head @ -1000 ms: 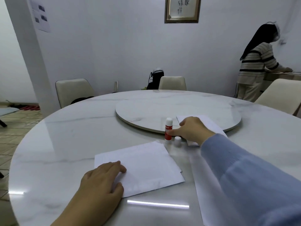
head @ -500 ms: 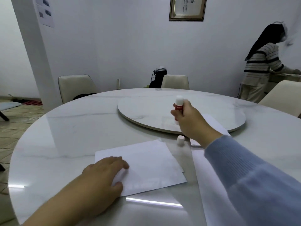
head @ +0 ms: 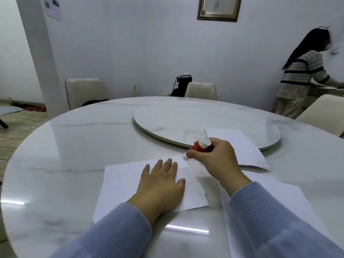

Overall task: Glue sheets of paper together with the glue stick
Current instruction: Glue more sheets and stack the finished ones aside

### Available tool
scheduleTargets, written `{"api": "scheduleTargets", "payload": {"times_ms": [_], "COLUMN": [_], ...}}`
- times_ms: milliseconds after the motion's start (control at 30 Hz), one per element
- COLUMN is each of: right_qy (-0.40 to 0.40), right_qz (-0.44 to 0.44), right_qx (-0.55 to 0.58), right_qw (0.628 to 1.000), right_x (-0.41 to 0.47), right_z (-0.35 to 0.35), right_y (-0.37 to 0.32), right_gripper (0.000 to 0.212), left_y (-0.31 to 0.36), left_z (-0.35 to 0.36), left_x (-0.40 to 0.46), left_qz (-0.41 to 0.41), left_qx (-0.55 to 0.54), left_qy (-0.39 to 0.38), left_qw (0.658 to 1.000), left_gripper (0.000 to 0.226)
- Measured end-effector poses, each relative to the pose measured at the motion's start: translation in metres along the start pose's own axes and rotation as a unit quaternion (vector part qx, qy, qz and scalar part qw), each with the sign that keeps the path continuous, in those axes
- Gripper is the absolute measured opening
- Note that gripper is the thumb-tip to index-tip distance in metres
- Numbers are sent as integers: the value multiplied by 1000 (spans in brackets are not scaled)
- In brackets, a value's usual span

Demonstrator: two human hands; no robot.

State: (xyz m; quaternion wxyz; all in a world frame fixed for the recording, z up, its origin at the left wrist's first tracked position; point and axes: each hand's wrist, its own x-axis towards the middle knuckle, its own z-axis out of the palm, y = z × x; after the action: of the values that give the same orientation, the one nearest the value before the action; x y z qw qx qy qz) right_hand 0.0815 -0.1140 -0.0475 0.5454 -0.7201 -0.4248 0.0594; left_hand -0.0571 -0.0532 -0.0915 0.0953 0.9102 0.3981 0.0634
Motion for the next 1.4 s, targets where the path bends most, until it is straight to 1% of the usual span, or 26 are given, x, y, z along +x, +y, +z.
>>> {"api": "scheduleTargets", "payload": {"times_ms": [100,233,467,600,700,833,867,900,933,1000,1067,1100,1167,1267,1333,1400], "right_qy": [-22,-50,-122,-188,-254,-354,-353,-331,-289,-175,-74,-50,-62,-112,-109,-91], "right_qz": [1,-10,-44,-18,3,57,59,56,48,31,34,44,84,203,259,282], "right_qx": [-13,-3,-59,-47,-43,4,26,55,91,160,226,262,332,368,386,412], "right_qw": [1000,999,990,981,966,933,933,940,952,971,971,963,938,900,879,862], "right_x": [1,1,-2,-5,-6,-11,-11,-11,-9,-6,-2,-2,-4,-12,-14,-13], "right_z": [4,7,3,-13,-28,-43,-46,-49,-51,-56,-55,-50,-33,-4,7,9], "right_y": [6,10,3,-5,-10,-12,-11,-10,-7,-4,-3,-3,-5,-4,-1,1], "right_gripper": [14,10,9,7,11,25,25,23,18,7,9,14,23,35,42,40], "left_y": [1,1,2,1,0,0,0,0,-1,-4,-6,-7,-5,0,0,-2], "left_z": [-2,-2,-4,-3,-3,-4,-6,-8,-11,-18,-25,-27,-29,-31,-32,-31], "left_x": [-1,-1,1,1,1,0,-1,-2,-4,-9,-15,-19,-24,-27,-27,-28], "left_qz": [2,4,0,4,3,9,16,29,48,90,115,120,130,145,135,129], "left_qx": [1,17,12,11,8,-3,-6,-9,-15,-41,-76,-88,-96,-95,-100,-96], "left_qy": [-4,-15,-26,-26,-26,-15,-16,-22,-33,-63,-81,-80,-71,-62,-67,-74], "left_qw": [1000,1000,1000,1000,1000,1000,1000,999,998,993,987,986,984,983,983,984], "left_gripper": [60,57,57,58,58,58,58,59,60,61,62,63,64,62,62,63]}}
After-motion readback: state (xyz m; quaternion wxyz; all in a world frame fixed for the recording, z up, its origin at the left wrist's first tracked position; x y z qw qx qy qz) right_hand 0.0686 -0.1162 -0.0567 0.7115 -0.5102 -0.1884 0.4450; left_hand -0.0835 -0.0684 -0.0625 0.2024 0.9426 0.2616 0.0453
